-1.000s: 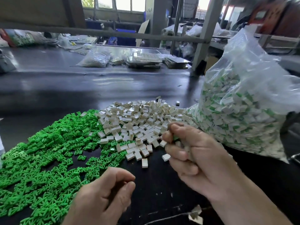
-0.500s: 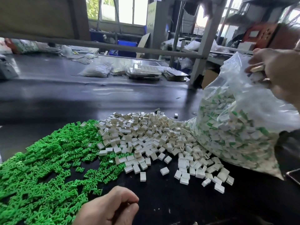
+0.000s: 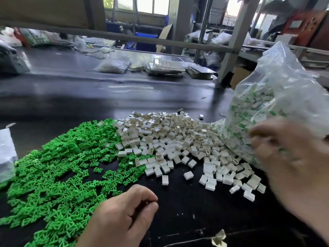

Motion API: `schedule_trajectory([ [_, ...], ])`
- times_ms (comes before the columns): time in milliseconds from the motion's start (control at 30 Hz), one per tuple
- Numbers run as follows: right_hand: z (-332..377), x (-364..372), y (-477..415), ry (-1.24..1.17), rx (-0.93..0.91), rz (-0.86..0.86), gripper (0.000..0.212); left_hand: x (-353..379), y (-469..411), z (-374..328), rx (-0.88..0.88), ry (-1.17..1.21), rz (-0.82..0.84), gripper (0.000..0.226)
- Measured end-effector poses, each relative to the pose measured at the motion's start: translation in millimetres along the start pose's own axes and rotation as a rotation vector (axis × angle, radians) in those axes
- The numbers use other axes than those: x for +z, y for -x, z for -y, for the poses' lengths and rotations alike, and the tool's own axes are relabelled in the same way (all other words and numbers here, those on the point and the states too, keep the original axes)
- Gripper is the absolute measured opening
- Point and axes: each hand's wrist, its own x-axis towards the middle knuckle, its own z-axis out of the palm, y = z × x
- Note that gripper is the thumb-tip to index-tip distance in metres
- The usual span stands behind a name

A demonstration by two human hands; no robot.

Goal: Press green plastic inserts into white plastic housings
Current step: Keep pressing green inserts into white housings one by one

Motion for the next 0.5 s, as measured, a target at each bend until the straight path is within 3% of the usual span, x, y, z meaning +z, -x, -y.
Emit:
schedule_trajectory([
  [67,-2.3,27.4,12.9,0.247,-0.018,0.227,0.051,-0.1,2.0,-1.3,-0.042,0.035,0.017,0.015],
  [133,-14.2,50.8,37.3,0.451,0.195,0.554,0.090,0.4,3.5,-1.2,-0.091,0.050,0.041,0.017],
  [167,-25.3,55.9,39.1,0.525,0.275,0.616,0.100,0.2,3.5,-1.1,-0.094,0.051,0.034,0.017],
  [333,-52.2,73.9,44.3,0.662,0.316,0.639,0.106,-3.4,2.9,-1.9,-0.144,0.006,0.027,0.022],
  [467,-64.5,82.0,38.7,0.659,0.336,0.590,0.106,-20.5,0.5,1.7,-0.195,-0.125,-0.070,0.010],
  [500,-66.8,83.4,37.6,0.647,0.336,0.583,0.106,-27.4,0.0,4.5,-0.201,-0.197,-0.043,0.020],
])
